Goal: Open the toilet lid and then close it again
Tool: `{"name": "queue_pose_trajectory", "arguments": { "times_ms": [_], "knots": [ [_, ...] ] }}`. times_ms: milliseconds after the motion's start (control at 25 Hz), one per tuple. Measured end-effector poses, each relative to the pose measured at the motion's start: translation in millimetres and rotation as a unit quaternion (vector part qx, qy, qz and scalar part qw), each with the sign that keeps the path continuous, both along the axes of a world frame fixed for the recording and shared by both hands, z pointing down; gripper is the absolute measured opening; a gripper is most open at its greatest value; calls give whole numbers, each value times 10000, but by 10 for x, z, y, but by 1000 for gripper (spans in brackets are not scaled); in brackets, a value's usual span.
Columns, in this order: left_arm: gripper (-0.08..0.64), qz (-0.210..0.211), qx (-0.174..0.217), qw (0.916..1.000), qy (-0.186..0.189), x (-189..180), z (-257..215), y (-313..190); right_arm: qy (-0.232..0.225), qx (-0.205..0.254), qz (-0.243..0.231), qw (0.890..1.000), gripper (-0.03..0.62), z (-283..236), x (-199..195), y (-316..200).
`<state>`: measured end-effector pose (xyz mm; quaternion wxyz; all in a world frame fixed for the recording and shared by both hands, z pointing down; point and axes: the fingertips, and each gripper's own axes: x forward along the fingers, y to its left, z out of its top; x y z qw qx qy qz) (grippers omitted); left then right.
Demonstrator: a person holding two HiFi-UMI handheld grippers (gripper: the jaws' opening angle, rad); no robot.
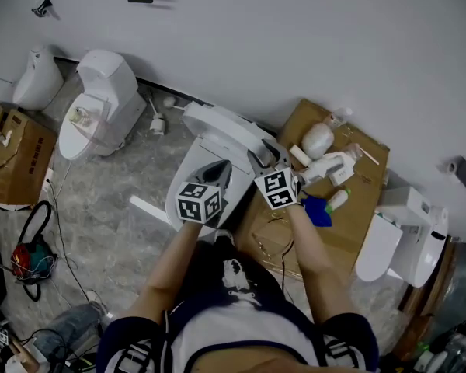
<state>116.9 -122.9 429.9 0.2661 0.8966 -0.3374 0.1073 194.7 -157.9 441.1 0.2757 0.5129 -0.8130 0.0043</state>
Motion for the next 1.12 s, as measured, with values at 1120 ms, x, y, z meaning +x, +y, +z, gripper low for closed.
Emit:
{"name": "queue_pose_trajectory", "arguments": {
  "times_ms": [1120],
  "knots": [
    [6,-187,-662,9958,602,-319,250,400,760,-78,-418,9962,181,284,-644,703]
  ]
}}
